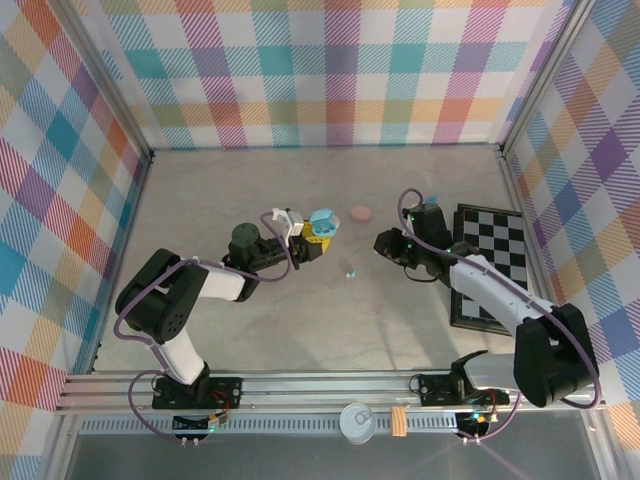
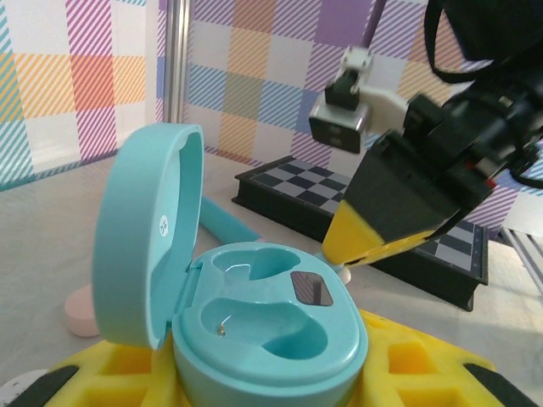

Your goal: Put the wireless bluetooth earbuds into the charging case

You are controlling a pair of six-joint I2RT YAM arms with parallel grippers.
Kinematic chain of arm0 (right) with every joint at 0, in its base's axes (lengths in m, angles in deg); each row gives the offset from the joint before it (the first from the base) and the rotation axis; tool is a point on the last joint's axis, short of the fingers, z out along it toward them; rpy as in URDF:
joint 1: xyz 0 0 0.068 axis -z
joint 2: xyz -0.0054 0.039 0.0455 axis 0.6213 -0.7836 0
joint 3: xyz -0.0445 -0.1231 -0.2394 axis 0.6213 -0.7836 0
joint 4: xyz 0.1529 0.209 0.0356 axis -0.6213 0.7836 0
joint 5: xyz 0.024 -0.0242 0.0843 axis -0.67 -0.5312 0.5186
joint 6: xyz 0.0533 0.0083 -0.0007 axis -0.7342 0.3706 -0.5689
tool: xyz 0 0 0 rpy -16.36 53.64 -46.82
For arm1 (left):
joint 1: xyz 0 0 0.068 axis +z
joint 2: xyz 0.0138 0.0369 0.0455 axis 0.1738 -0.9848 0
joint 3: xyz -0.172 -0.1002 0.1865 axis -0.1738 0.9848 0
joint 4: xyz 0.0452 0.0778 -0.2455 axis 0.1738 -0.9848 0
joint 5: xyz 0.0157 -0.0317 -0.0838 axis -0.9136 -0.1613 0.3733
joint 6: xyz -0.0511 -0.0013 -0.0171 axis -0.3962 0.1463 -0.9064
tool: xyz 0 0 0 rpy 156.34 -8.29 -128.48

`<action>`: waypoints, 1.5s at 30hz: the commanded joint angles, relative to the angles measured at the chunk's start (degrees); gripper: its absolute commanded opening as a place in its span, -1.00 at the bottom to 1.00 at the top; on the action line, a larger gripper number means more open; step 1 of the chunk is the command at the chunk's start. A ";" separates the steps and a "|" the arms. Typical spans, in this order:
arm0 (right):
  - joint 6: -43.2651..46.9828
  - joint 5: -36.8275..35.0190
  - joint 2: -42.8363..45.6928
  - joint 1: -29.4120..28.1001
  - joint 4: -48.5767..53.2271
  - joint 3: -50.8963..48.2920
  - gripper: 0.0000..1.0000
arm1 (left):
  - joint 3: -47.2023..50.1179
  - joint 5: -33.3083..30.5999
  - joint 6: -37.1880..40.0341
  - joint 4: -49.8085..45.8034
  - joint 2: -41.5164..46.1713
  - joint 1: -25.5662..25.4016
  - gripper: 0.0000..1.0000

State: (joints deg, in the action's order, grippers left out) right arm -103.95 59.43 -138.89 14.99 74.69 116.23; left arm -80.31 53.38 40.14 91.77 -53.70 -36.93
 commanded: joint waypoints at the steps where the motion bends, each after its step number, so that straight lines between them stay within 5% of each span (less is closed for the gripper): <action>1: 4.16 -1.43 1.37 -1.89 2.89 3.27 -0.58 | -2.19 -0.35 2.20 -0.22 -0.58 -0.76 -0.31; 27: 7.30 1.73 -4.08 -7.87 1.53 16.26 -0.57 | -6.63 0.88 2.02 -4.34 -3.06 -4.55 -0.31; 45: 8.08 2.16 -7.28 -8.18 1.14 16.43 -0.57 | -6.91 1.72 -0.45 -1.55 -2.06 -4.72 -0.31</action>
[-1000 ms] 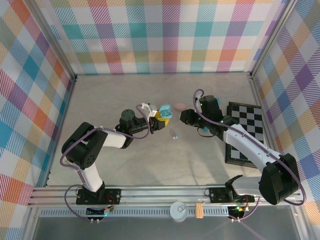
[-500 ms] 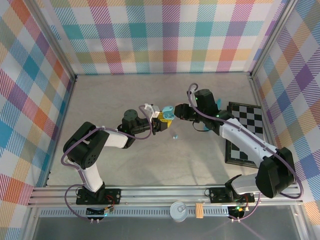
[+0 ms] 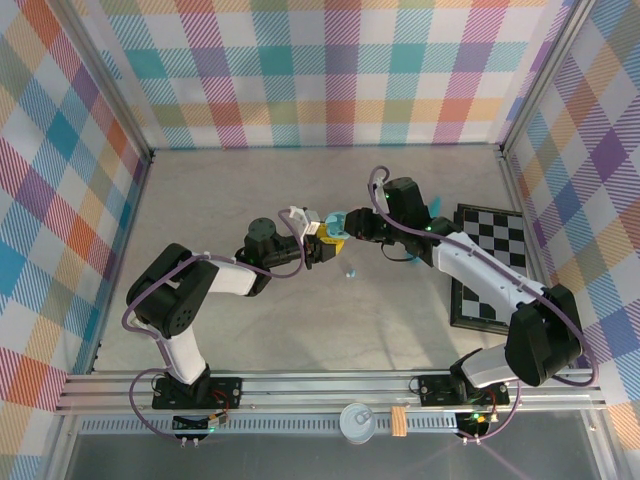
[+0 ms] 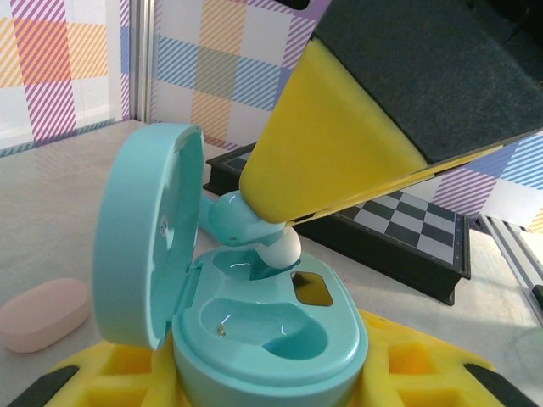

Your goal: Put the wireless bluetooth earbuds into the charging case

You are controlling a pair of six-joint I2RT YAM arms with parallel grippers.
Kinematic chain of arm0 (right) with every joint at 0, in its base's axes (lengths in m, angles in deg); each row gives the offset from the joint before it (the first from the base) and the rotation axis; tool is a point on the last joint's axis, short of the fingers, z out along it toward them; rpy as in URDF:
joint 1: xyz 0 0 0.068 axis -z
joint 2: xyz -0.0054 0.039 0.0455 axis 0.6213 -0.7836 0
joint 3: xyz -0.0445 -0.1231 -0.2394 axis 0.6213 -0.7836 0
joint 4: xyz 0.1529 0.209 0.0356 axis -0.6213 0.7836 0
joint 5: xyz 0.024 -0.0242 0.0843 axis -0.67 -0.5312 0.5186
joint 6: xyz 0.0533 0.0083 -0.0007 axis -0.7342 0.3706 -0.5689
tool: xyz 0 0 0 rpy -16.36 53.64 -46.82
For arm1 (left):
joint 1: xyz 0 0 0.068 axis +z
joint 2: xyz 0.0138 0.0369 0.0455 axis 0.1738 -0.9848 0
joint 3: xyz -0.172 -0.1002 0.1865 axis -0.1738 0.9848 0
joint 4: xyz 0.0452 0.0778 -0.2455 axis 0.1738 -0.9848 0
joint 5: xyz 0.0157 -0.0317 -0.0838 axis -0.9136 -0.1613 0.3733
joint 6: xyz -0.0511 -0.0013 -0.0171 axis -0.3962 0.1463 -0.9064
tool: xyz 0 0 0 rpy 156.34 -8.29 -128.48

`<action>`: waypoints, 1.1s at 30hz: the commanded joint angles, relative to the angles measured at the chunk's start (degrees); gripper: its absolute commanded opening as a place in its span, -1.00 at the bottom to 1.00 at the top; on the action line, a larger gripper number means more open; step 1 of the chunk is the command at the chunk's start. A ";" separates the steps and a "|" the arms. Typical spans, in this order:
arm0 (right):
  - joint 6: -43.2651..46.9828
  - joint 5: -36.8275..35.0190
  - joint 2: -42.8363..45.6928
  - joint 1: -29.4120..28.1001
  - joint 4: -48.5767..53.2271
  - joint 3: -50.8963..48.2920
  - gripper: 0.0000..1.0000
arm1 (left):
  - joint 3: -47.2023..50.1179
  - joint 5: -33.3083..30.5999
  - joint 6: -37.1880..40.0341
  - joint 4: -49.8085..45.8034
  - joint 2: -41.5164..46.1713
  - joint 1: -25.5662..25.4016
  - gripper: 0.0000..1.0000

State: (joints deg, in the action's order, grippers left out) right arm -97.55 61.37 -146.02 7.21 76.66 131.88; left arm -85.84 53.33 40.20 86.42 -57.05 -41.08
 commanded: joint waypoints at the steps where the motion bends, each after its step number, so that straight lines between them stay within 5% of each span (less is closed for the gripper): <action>1: 1.77 0.19 -0.15 -0.42 -0.83 0.77 -0.57 | -1.27 1.76 -0.80 4.01 1.31 -0.57 -0.31; 12: 4.43 2.47 0.06 -0.50 1.26 0.76 -0.54 | -1.47 0.93 -1.12 3.17 2.92 -0.57 -0.31; 25: 5.74 -2.36 6.54 -0.45 3.18 0.30 -0.10 | -0.82 0.61 -0.54 3.94 3.30 -0.41 -0.31; 33: -3.51 -6.93 12.58 3.75 -2.66 -9.23 -0.02 | 2.40 -0.17 1.73 2.15 7.13 1.48 -0.30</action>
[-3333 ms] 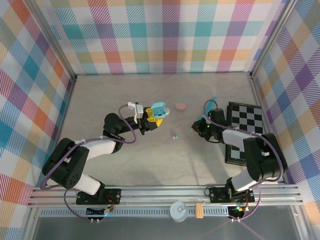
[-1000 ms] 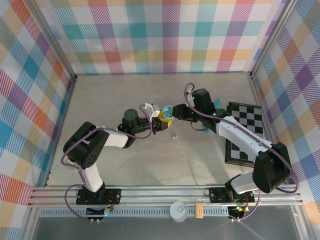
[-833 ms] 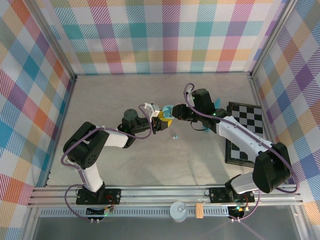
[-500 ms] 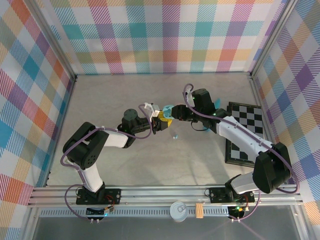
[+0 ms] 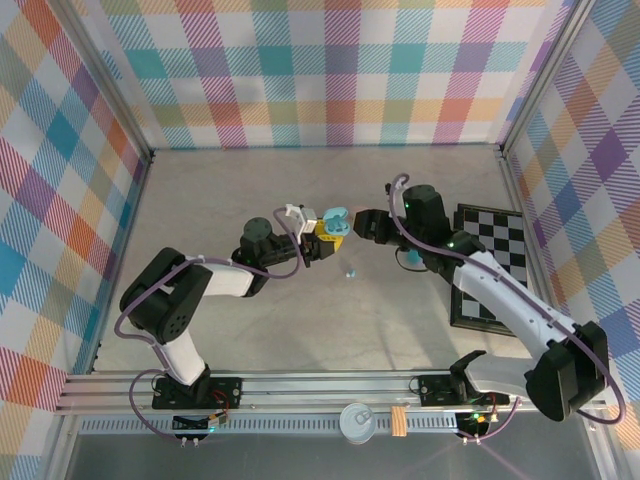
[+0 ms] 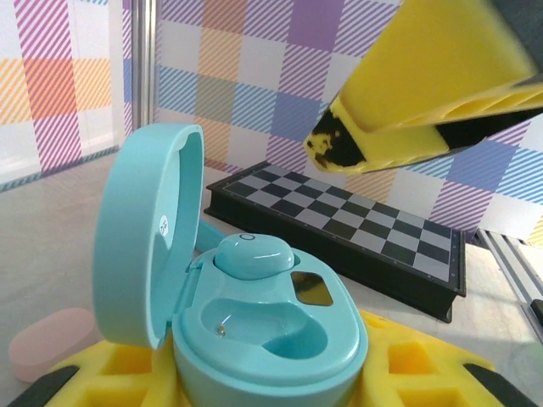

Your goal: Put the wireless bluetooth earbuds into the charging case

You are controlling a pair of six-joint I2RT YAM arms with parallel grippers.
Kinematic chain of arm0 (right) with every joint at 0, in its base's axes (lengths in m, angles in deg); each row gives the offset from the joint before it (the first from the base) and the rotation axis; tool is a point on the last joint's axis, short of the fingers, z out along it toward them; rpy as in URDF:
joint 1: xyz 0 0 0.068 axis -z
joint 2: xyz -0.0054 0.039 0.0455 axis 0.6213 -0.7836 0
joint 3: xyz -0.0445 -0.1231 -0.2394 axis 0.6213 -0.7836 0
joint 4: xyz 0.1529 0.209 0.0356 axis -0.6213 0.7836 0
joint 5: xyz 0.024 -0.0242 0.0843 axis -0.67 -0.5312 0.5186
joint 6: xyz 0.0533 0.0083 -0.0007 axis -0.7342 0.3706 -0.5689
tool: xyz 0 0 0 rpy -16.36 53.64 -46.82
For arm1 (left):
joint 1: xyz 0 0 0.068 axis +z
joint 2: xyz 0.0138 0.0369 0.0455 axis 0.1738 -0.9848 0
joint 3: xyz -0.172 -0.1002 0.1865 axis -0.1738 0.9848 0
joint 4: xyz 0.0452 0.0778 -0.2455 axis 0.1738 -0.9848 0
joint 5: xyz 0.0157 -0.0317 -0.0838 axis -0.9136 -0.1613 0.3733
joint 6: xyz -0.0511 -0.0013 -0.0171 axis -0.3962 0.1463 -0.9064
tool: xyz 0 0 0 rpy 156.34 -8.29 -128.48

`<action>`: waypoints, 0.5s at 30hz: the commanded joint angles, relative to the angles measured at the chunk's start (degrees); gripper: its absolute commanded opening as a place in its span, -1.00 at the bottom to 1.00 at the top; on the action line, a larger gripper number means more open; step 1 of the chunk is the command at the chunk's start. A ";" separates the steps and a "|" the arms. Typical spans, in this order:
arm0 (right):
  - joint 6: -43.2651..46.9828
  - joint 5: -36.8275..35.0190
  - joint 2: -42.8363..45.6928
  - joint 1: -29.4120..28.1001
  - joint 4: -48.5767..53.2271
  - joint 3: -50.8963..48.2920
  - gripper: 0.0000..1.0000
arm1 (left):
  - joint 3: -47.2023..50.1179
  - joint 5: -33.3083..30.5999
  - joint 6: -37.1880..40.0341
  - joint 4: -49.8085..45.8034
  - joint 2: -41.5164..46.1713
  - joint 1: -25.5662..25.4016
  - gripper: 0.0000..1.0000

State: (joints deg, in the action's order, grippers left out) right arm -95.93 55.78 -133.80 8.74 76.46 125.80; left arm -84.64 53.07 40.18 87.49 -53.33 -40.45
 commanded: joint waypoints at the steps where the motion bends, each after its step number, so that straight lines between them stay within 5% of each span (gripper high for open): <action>1: -7.40 0.19 0.11 3.61 -3.33 -4.45 -0.02 | 1.57 -0.11 2.15 0.33 4.26 1.07 -0.30; 6: -16.75 7.02 -3.91 7.65 -10.35 -10.69 -0.02 | 3.22 -0.79 4.32 -3.15 8.54 1.34 -0.31; 15: -22.68 12.95 -18.16 6.72 -18.88 -12.86 -0.04 | 4.28 -0.68 2.49 -2.05 12.15 1.33 -0.34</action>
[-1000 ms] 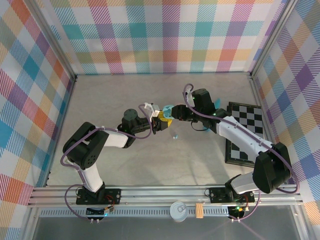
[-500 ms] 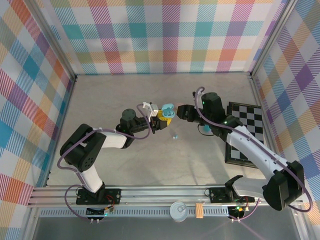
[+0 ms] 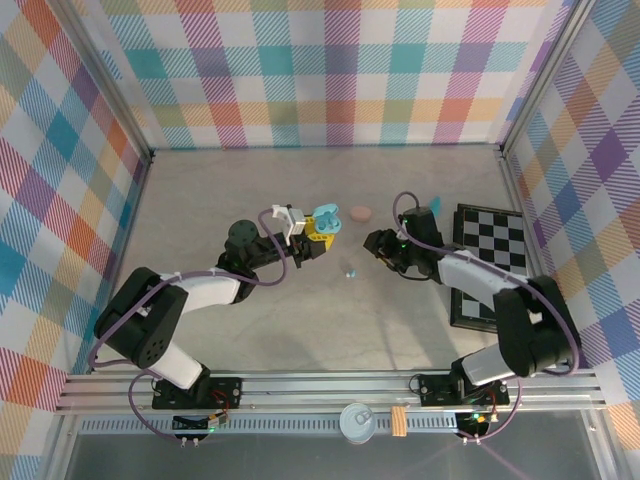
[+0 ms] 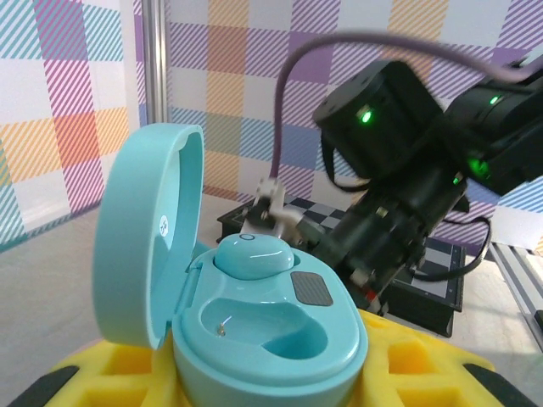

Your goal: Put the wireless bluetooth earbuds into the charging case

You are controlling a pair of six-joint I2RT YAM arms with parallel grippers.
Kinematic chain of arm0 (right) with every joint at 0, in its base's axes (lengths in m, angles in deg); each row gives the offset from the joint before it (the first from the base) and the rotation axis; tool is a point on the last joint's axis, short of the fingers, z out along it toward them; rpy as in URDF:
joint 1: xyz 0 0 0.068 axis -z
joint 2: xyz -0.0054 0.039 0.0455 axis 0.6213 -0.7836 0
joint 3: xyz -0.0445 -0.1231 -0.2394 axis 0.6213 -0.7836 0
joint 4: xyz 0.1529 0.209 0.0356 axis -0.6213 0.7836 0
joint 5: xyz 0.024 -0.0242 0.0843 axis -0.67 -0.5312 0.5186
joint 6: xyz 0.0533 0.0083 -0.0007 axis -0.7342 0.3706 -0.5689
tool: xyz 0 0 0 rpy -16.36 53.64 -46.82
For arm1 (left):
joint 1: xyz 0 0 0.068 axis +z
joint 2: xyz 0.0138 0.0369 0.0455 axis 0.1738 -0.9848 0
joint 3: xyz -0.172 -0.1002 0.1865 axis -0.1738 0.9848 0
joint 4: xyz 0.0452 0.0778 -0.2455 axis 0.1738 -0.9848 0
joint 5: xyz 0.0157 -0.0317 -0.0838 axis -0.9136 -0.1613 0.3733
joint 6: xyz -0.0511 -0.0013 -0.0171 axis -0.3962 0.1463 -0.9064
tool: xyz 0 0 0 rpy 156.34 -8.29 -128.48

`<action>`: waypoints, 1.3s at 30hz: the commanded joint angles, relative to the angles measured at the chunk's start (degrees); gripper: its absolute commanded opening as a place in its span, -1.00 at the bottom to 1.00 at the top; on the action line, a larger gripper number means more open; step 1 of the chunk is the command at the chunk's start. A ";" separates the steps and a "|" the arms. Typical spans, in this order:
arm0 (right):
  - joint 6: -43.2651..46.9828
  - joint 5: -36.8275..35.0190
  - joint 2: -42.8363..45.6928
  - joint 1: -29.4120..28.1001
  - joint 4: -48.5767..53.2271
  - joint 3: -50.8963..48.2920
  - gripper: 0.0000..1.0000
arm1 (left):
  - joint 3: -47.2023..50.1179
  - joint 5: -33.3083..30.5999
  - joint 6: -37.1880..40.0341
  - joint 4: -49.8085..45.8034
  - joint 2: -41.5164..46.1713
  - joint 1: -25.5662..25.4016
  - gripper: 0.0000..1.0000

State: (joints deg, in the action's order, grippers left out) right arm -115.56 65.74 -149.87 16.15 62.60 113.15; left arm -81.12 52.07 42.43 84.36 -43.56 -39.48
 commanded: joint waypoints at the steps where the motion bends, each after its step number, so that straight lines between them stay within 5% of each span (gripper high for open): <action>1: -3.21 3.55 -3.58 -0.98 -5.45 0.03 -0.05 | 0.81 0.31 0.43 0.48 2.89 0.36 -0.34; 14: -3.84 6.08 -14.61 -4.08 -9.31 1.76 -0.22 | 0.12 0.31 2.89 -4.05 4.95 0.36 -0.32; 39: -3.03 7.21 -14.94 -6.54 -7.80 2.61 -0.42 | 0.37 0.48 3.02 -3.79 4.66 0.40 -0.32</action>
State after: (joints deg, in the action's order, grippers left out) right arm -119.14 71.56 -164.66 10.18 54.62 114.15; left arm -80.86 52.07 44.60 78.57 -39.93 -39.48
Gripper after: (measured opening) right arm 0.290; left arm 0.351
